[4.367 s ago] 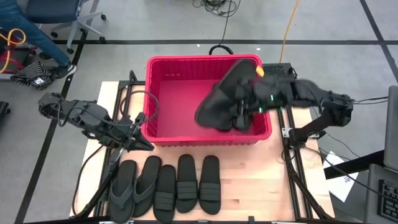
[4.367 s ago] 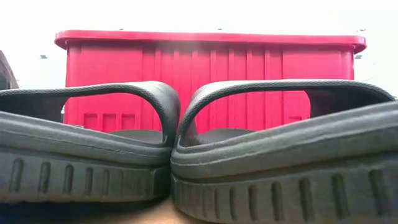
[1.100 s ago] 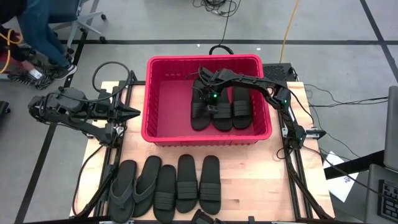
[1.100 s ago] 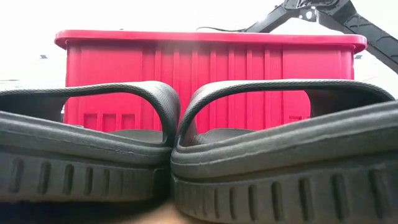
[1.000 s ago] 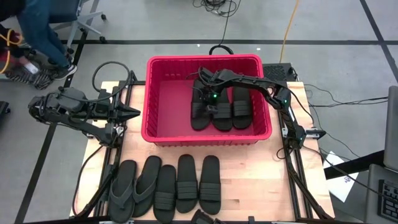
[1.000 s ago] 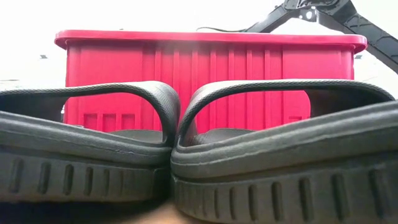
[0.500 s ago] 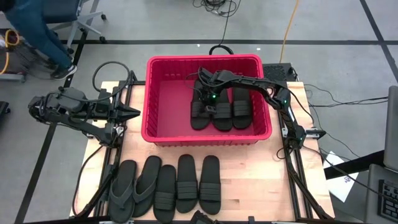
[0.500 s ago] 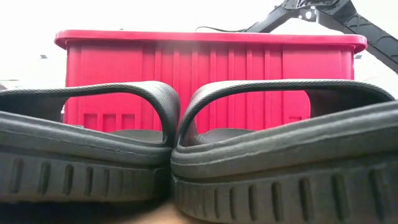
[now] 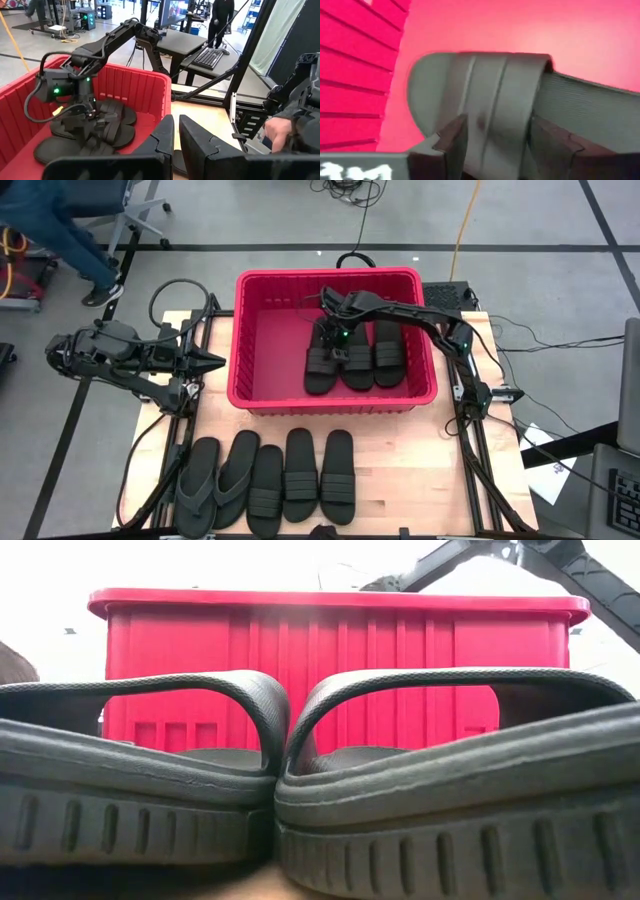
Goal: Pick and place slides into bin
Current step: Put the black slide into the red bin
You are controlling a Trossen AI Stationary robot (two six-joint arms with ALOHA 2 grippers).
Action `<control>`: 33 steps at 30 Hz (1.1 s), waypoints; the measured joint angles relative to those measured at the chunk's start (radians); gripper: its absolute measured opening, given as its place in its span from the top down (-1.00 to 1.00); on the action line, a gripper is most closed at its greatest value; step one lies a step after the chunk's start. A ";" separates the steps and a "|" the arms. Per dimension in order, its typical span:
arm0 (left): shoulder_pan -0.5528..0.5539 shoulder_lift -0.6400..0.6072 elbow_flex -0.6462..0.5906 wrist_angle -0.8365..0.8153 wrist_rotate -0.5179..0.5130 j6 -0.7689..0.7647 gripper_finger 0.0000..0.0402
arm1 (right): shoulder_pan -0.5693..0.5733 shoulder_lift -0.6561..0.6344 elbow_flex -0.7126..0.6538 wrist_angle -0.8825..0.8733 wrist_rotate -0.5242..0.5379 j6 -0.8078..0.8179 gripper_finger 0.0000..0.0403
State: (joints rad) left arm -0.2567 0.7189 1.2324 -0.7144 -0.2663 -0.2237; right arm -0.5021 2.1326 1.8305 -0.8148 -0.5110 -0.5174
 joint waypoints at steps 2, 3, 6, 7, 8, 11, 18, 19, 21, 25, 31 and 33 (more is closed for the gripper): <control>0.000 0.000 0.000 0.000 0.000 0.000 0.87 | 0.005 -0.018 0.000 0.001 0.017 0.000 0.05; 0.000 0.000 0.000 0.000 0.000 0.000 0.87 | 0.007 -0.028 0.000 0.003 0.018 0.000 0.05; 0.000 0.000 0.000 0.000 0.000 0.000 0.87 | 0.014 -0.049 0.000 0.012 0.076 0.002 0.06; 0.000 0.000 0.000 0.000 0.000 0.000 0.87 | 0.016 -0.054 0.000 0.016 0.108 0.003 0.07; 0.000 0.000 0.000 0.000 0.000 0.000 0.87 | 0.017 -0.059 0.000 0.014 0.135 0.003 0.09; 0.000 0.000 0.000 0.000 0.000 -0.001 0.87 | 0.017 -0.069 0.000 0.024 0.137 0.004 0.16; 0.000 0.000 0.000 0.000 0.000 -0.004 0.87 | 0.031 -0.068 0.001 -0.005 0.014 0.000 0.30; 0.000 0.000 0.000 0.000 0.000 -0.007 0.87 | 0.034 -0.068 0.001 -0.005 0.011 0.003 0.32; 0.000 0.000 0.000 0.000 0.000 -0.007 0.87 | 0.034 -0.068 0.001 -0.004 0.017 0.004 0.34; 0.000 0.000 0.000 0.000 0.000 -0.008 0.87 | 0.010 -0.068 0.001 -0.001 0.064 0.004 0.33; 0.000 0.000 0.000 0.000 0.000 -0.008 0.87 | -0.046 -0.067 -0.001 -0.013 -0.003 0.034 0.25; 0.000 0.000 0.000 0.000 -0.001 -0.008 0.87 | -0.050 -0.061 -0.012 -0.011 -0.015 0.029 0.22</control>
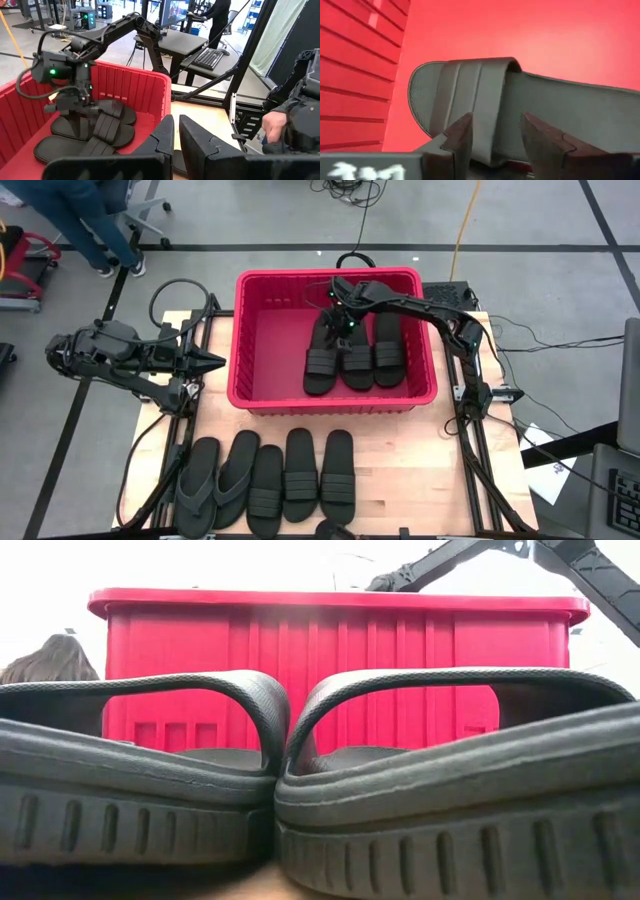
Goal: Pick and place slides into bin
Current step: Put the black slide into the red bin
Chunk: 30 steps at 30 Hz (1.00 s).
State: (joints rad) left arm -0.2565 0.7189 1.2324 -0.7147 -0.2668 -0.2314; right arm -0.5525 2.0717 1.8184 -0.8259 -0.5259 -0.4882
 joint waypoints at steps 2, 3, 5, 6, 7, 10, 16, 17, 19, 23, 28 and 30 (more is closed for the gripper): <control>0.000 0.000 0.000 0.000 0.000 0.006 0.87 | 0.002 0.005 -0.020 -0.003 -0.005 -0.013 0.17; 0.000 0.000 0.000 0.000 0.000 0.011 0.87 | 0.005 0.006 -0.035 0.002 -0.016 -0.018 0.14; 0.000 0.000 0.000 0.000 0.000 0.012 0.87 | 0.013 0.005 -0.069 0.049 -0.025 -0.009 0.08; 0.000 0.000 0.000 0.000 0.000 0.013 0.87 | 0.017 0.005 -0.088 0.084 -0.019 0.006 0.05; 0.000 0.000 0.000 0.000 0.000 0.014 0.87 | 0.018 0.005 -0.109 0.115 -0.007 0.026 0.01; 0.000 0.000 0.000 -0.001 0.000 0.017 0.87 | 0.018 0.006 -0.155 0.194 -0.001 0.080 -0.07; 0.000 0.000 0.000 -0.002 0.000 0.018 0.87 | 0.019 0.003 -0.197 0.245 -0.004 0.084 0.01; 0.000 0.000 0.000 -0.002 0.000 0.018 0.87 | 0.021 0.003 -0.198 0.245 -0.008 0.064 0.07; 0.000 0.000 0.000 -0.006 0.000 0.018 0.87 | 0.024 0.003 -0.198 0.242 -0.006 0.028 0.22; 0.000 0.000 0.000 -0.010 0.000 0.014 0.87 | 0.023 0.003 -0.198 0.254 0.028 -0.001 0.71; 0.000 0.000 0.000 -0.010 0.000 0.002 0.87 | 0.031 0.003 -0.179 0.250 0.091 -0.052 0.93; 0.000 0.000 0.000 -0.011 0.000 0.001 0.87 | 0.030 0.003 -0.175 0.247 0.097 -0.069 0.95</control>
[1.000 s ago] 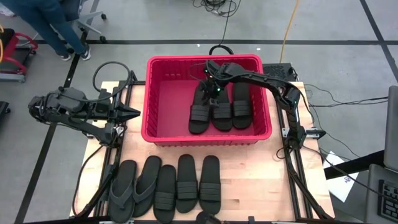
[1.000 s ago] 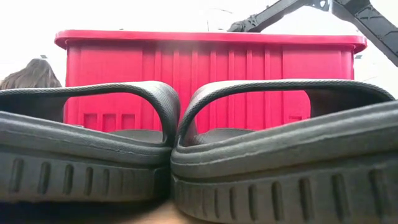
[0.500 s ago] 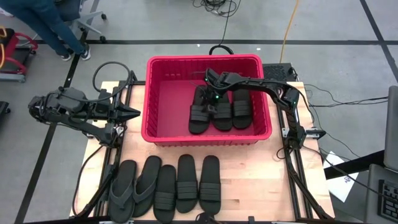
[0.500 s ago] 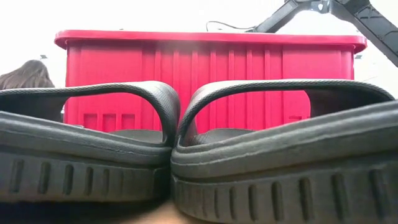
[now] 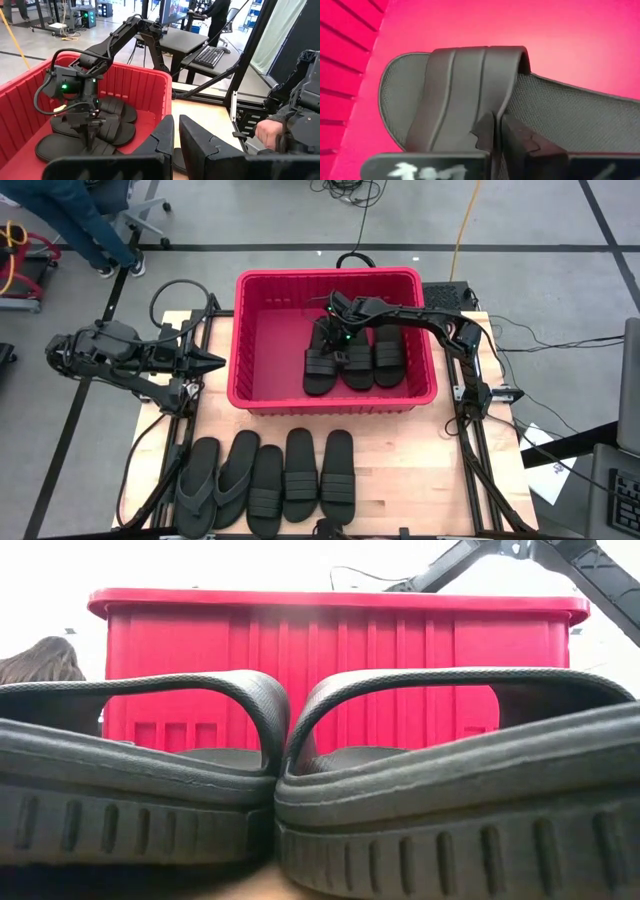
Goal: Pick and place slides into bin
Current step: Put the black slide into the red bin
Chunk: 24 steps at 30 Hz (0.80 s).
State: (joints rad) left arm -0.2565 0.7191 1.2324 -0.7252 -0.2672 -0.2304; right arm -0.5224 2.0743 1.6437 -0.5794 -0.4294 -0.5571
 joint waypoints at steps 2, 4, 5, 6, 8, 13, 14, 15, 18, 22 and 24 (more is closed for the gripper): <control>0.000 0.000 0.000 -0.001 0.000 0.000 0.87 | 0.001 0.000 0.000 0.000 0.034 -0.023 0.97; 0.000 0.000 0.000 -0.001 0.000 0.000 0.87 | 0.001 0.000 0.001 0.000 0.062 -0.031 0.97; 0.000 0.000 0.000 -0.001 0.000 -0.001 0.87 | 0.000 0.000 0.001 -0.001 0.068 -0.031 0.97; 0.000 0.000 0.000 -0.002 0.000 -0.001 0.87 | -0.002 0.000 0.001 0.000 0.071 -0.031 0.98; 0.000 0.000 0.000 -0.006 -0.001 -0.001 0.87 | -0.006 0.000 0.001 0.003 0.084 -0.023 0.98; 0.000 0.000 0.000 -0.006 -0.004 -0.001 0.87 | -0.011 0.000 0.001 0.014 0.112 0.012 0.99; 0.000 0.000 0.000 -0.006 -0.004 -0.001 0.87 | -0.011 0.000 0.001 0.014 0.114 0.020 0.99; 0.000 0.000 0.000 -0.006 -0.004 -0.001 0.87 | -0.011 0.000 0.001 0.011 0.111 0.022 0.99; 0.000 0.000 0.000 -0.007 -0.004 0.000 0.87 | -0.012 0.000 0.002 0.002 0.111 0.035 0.99; 0.000 0.000 0.000 -0.007 -0.004 0.003 0.87 | -0.012 -0.009 0.002 -0.007 0.099 0.060 0.85; 0.000 0.000 0.000 -0.007 -0.002 0.004 0.87 | -0.013 -0.024 0.002 -0.008 0.089 0.059 0.73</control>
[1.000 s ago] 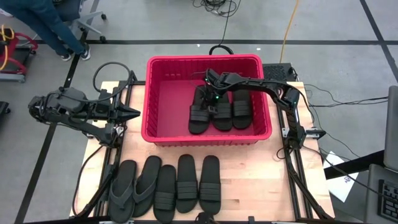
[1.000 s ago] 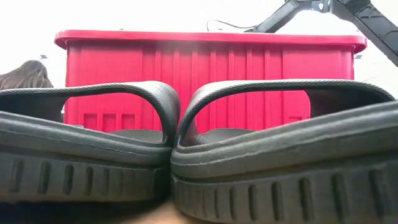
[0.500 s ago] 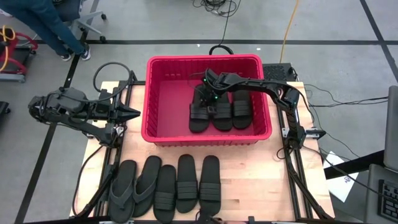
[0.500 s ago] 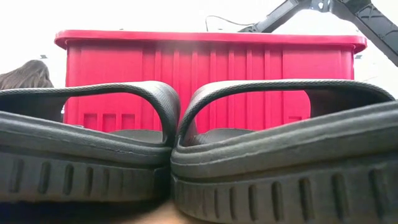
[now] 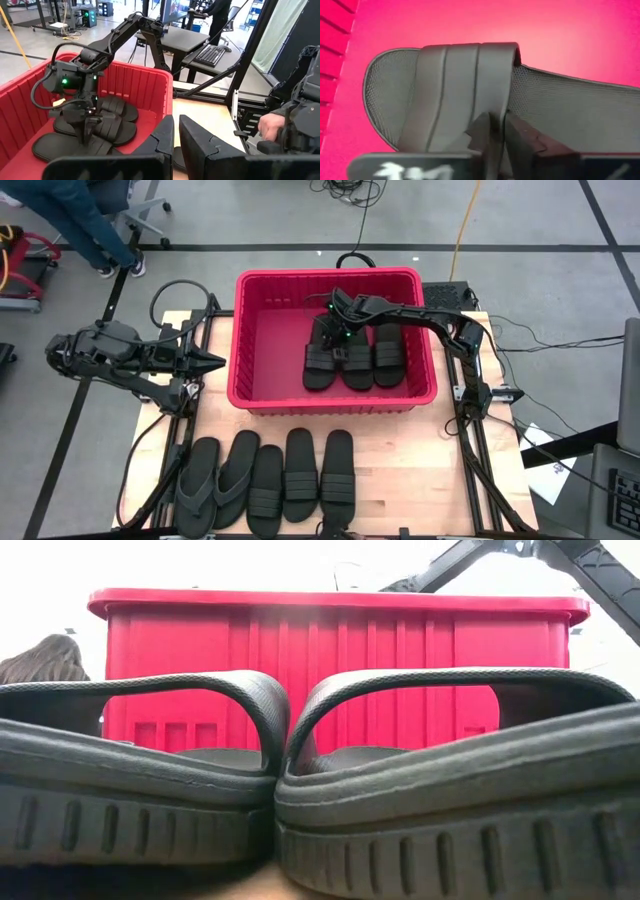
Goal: Pick and place slides into bin
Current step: Put the black slide into the red bin
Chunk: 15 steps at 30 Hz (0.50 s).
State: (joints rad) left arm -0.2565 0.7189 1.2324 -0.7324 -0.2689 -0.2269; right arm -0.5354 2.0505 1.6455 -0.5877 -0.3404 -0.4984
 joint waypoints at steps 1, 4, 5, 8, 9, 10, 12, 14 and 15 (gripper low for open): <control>0.000 0.000 0.000 0.000 0.006 0.000 0.87 | 0.000 -0.008 0.000 0.000 0.001 0.000 0.66; 0.000 0.000 0.000 -0.001 0.025 0.001 0.87 | -0.002 -0.032 0.000 -0.015 0.038 0.004 0.46; 0.000 0.000 0.000 -0.001 0.035 0.002 0.87 | -0.002 -0.041 0.000 -0.024 0.057 0.004 0.39; 0.000 0.000 0.000 -0.002 0.055 0.016 0.87 | -0.002 -0.079 -0.001 -0.059 0.109 0.013 0.24; 0.000 0.000 0.000 -0.002 0.059 0.020 0.87 | 0.003 -0.095 -0.001 -0.060 0.124 0.020 0.20; 0.000 0.000 0.000 -0.002 0.060 0.023 0.87 | 0.005 -0.111 -0.001 -0.066 0.130 0.025 0.17; 0.000 0.000 0.000 -0.002 0.060 0.033 0.87 | 0.011 -0.145 -0.001 -0.072 0.122 0.044 0.13; 0.000 0.000 0.000 -0.002 0.060 0.046 0.87 | 0.022 -0.183 -0.001 -0.073 0.107 0.073 0.12; 0.000 0.000 0.000 -0.002 0.060 0.050 0.87 | 0.028 -0.203 -0.001 -0.076 0.091 0.091 0.13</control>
State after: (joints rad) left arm -0.2565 0.7189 1.2324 -0.7348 -0.2089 -0.1767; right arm -0.5073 1.8474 1.6447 -0.6638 -0.2490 -0.4075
